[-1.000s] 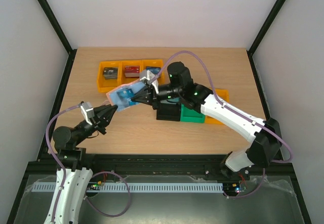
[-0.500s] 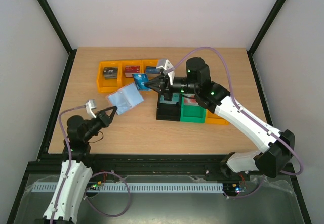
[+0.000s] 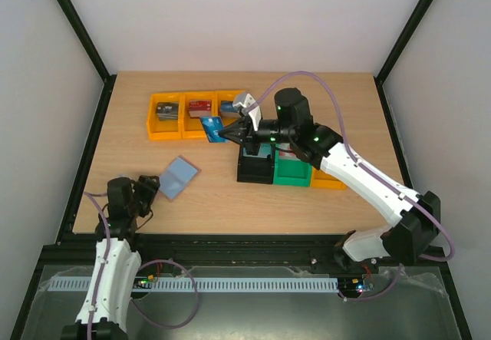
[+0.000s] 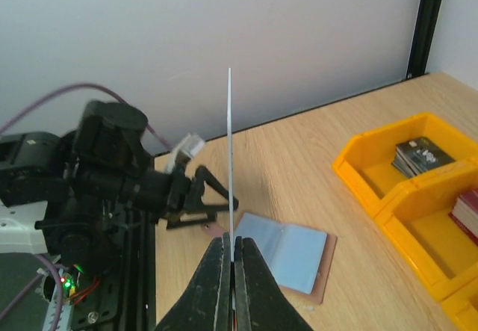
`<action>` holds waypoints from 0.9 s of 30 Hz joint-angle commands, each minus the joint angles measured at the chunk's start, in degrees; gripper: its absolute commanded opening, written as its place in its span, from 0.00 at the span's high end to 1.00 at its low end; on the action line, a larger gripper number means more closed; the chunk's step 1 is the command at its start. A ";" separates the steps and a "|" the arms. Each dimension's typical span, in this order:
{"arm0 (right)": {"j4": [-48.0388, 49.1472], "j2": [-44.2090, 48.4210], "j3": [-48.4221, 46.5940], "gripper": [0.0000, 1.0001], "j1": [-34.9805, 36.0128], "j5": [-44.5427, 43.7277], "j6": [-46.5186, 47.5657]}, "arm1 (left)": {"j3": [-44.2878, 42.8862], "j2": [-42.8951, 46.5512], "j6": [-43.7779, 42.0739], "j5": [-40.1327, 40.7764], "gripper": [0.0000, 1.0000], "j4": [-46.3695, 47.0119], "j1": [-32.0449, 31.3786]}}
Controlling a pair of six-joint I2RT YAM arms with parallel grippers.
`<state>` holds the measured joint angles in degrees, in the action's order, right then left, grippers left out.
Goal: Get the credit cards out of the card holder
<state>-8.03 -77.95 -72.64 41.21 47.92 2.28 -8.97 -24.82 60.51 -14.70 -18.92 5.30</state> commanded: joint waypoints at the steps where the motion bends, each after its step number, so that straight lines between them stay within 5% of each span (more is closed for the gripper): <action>1: -3.52 -1.28 -2.75 0.98 0.11 -0.47 -0.14 | -8.95 0.78 0.05 9.25 0.18 -2.96 2.07; 4: -5.44 -1.97 -3.69 0.98 0.84 -0.49 1.15 | -14.10 2.07 -6.05 9.57 0.12 4.86 2.34; 6: -7.30 -2.60 -4.42 0.98 1.81 -1.05 2.72 | -15.02 4.27 -15.13 2.74 0.13 16.46 2.26; 8: -10.87 -3.72 -5.62 0.98 3.55 -3.07 5.37 | -13.78 6.92 -26.90 -14.22 0.15 31.88 2.10; 10: -14.89 -5.10 -7.38 0.98 6.64 -6.20 8.82 | -14.86 7.91 -38.88 -34.63 0.15 36.35 1.88; 13: -20.06 -7.35 -10.20 0.98 10.72 -11.31 13.54 | -22.41 5.54 -64.13 -52.04 0.17 14.62 1.14; 17: -23.72 -9.52 -12.76 0.98 14.69 -13.94 16.94 | -27.15 3.67 -81.63 -48.26 0.30 -4.13 0.06; 27: -26.24 -10.79 -15.67 0.98 18.78 -15.05 19.99 | -27.82 3.12 -83.82 -47.70 0.62 -8.15 -2.41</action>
<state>-32.14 -89.10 -86.54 59.44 34.46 20.29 -35.97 -21.52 -18.79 -59.94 -24.32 3.60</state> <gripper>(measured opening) 0.018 0.426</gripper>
